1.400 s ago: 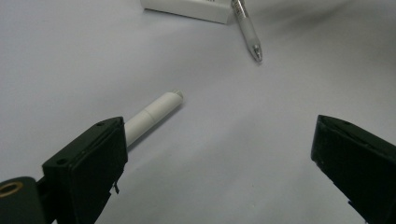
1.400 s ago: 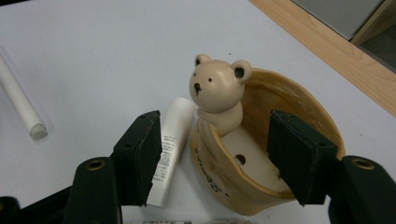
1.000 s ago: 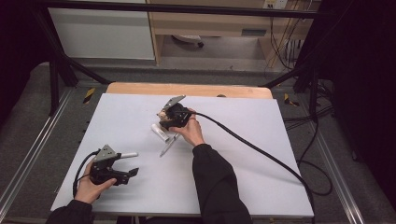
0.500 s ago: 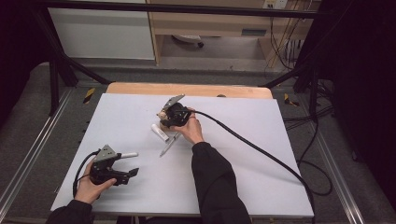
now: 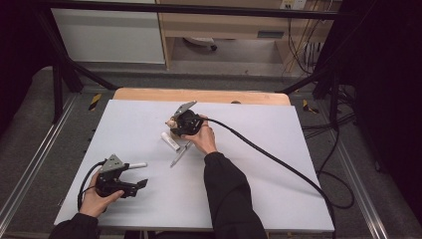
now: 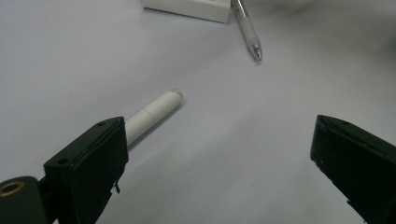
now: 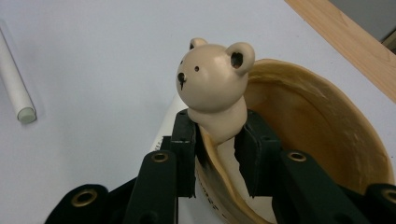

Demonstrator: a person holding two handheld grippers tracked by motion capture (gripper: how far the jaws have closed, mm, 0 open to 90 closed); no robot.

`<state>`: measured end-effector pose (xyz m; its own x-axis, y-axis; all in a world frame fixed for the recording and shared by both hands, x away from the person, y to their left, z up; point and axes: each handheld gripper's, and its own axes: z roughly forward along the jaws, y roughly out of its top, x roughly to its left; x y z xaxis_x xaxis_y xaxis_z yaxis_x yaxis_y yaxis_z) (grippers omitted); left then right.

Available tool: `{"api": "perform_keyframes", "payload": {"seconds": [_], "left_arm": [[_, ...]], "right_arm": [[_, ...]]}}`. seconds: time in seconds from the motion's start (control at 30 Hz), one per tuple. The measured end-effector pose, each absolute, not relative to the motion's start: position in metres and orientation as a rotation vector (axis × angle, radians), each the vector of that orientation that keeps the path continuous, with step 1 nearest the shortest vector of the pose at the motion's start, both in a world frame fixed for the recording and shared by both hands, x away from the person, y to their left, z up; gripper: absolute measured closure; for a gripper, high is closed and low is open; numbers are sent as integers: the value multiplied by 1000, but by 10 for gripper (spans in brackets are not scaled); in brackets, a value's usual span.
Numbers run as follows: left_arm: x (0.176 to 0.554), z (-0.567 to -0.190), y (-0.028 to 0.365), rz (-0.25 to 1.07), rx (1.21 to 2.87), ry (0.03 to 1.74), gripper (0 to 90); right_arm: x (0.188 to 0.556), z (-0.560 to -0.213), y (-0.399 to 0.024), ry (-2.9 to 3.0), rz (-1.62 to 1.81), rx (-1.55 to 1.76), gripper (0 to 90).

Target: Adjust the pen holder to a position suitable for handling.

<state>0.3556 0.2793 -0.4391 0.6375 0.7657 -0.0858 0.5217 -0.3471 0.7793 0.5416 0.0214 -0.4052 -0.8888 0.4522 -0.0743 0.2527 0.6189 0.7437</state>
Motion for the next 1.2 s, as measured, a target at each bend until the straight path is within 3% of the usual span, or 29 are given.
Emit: {"api": "perform_keyframes", "payload": {"seconds": [0.7, 1.2], "left_arm": [[355, -439, 279, 378, 2034, 1002, 42], [355, -439, 278, 382, 2040, 1001, 42]], "right_arm": [[515, -358, -11, 2575, 1155, 604, 705], [490, -364, -65, 2581, 1155, 683, 708]]}}
